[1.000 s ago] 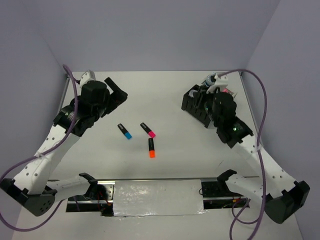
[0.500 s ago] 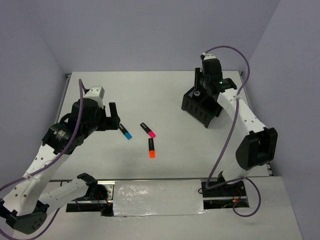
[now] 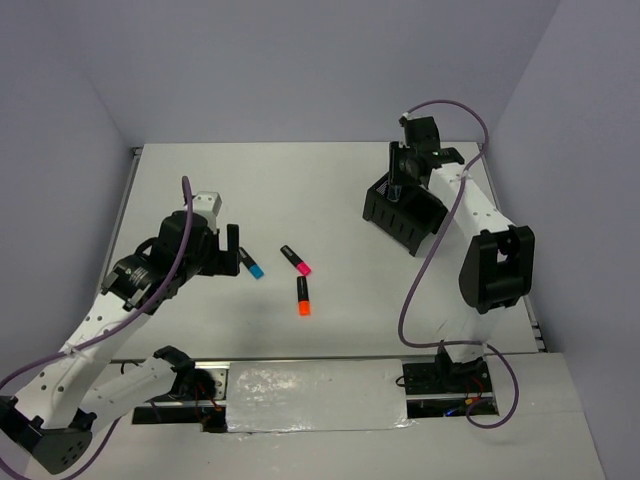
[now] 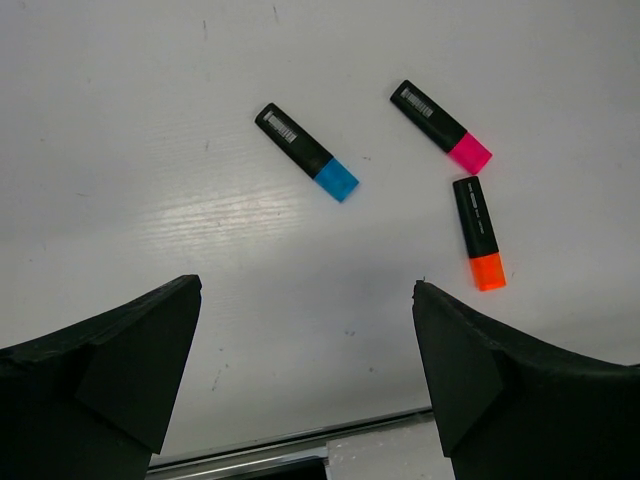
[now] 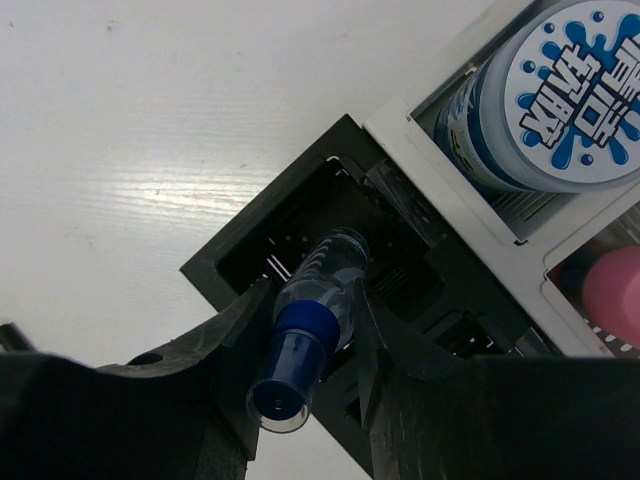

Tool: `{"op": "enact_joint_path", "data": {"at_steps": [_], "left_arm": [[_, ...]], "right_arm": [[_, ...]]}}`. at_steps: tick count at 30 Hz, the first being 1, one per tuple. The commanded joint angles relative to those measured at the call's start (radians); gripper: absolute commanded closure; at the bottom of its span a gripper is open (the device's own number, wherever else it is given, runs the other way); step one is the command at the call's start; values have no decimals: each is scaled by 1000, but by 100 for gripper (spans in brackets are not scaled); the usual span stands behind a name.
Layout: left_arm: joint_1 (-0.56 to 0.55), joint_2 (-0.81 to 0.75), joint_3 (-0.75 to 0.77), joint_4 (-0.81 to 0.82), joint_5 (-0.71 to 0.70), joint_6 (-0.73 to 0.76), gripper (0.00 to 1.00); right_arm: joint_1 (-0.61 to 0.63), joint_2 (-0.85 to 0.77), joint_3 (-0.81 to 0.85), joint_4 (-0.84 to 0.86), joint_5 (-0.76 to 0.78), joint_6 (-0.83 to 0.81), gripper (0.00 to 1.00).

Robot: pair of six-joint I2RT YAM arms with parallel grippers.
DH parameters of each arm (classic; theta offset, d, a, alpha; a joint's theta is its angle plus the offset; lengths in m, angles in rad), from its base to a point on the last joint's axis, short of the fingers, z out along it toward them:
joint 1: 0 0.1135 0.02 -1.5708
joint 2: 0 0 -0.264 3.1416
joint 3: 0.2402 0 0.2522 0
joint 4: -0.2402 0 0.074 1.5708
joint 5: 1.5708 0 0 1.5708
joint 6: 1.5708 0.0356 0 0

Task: Sort the stationery into containers
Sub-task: Place the stationery in the storage box.

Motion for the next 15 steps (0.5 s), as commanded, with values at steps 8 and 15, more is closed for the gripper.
{"op": "enact_joint_path", "data": {"at_steps": [8,15], "left_arm": [[-3,42,-32,74,-63,-118,1],[-3,117,-23,43,-132,-293,1]], "right_arm": [[-20,17,11,33,-58,5,55],[-21,-15,8,14,-58,7,0]]}}
